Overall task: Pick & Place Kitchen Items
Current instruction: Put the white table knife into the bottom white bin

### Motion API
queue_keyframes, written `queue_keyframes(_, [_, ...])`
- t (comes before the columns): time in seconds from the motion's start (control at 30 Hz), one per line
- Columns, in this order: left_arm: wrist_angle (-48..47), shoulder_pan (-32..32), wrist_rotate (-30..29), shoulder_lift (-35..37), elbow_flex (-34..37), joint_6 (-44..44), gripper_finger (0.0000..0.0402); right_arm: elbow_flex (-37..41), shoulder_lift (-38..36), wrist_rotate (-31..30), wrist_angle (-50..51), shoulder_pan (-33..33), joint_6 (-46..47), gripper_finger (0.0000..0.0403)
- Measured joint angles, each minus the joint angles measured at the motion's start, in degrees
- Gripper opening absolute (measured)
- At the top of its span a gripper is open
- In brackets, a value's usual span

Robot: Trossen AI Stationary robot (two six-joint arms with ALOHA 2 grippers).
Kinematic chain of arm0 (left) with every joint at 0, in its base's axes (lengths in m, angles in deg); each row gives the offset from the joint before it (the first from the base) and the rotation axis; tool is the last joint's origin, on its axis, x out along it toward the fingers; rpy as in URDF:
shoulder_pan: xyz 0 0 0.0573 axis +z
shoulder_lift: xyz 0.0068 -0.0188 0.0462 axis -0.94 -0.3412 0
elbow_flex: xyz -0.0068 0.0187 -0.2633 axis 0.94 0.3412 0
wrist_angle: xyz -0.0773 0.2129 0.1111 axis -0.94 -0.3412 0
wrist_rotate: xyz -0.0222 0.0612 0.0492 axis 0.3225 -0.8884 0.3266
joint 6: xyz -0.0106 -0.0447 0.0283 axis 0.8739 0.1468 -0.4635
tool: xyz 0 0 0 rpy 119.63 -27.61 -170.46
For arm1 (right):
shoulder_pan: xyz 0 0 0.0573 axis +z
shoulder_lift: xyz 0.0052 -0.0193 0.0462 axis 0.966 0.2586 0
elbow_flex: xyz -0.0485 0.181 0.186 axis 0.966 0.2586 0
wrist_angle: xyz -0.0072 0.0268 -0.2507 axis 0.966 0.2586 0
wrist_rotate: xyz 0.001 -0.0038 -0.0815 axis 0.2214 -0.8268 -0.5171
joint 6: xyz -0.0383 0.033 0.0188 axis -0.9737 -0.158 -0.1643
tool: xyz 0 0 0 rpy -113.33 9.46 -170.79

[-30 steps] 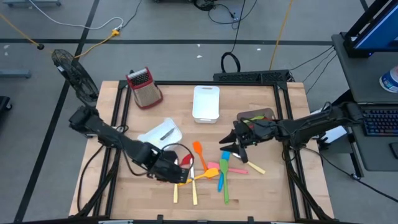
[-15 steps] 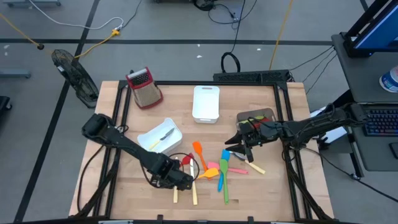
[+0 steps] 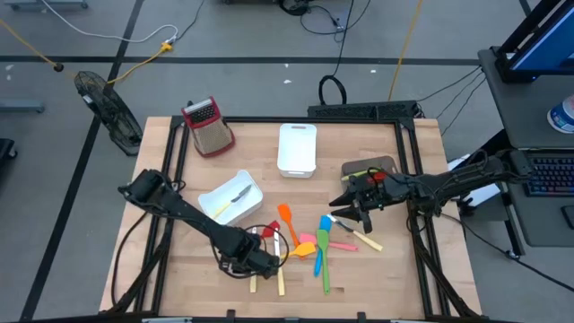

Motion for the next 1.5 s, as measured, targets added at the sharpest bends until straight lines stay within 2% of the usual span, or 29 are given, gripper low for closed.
queue_keyframes(0.33, [-2.13, -0.22, 0.73, 0.0, 0.48, 1.88, 0.0182, 0.01, -0.15, 0.02, 0.73, 0.0, -0.54, 0.0142])
queue_keyframes(0.63, [-1.51, -0.17, 0.7, 0.0, 0.5, 2.75, 0.0182, 0.0, -0.55, 0.07, 1.71, -0.3, -4.95, 0.0142])
queue_keyframes(0.87, [-0.64, -0.2, 0.33, 0.0, 0.5, 2.75, 0.0182, 0.0, -4.92, 0.07, 8.63, -3.21, -5.56, 0.0141])
queue_keyframes(1.1, [0.33, -0.09, 0.29, -1.21, 0.53, 2.81, 0.0182, 0.0, -9.06, 0.24, 10.09, -4.57, -6.24, 0.0143])
queue_keyframes(1.2, [2.77, 0.02, 2.94, -3.11, 0.57, 2.55, 0.0182, -0.02, -10.53, 0.26, 11.22, -5.22, -7.05, 0.0144])
queue_keyframes(1.5, [5.04, 0.13, 5.76, -6.24, 0.33, 1.92, 0.0182, -0.04, -12.52, 0.28, 12.65, -5.99, -6.61, 0.0142])
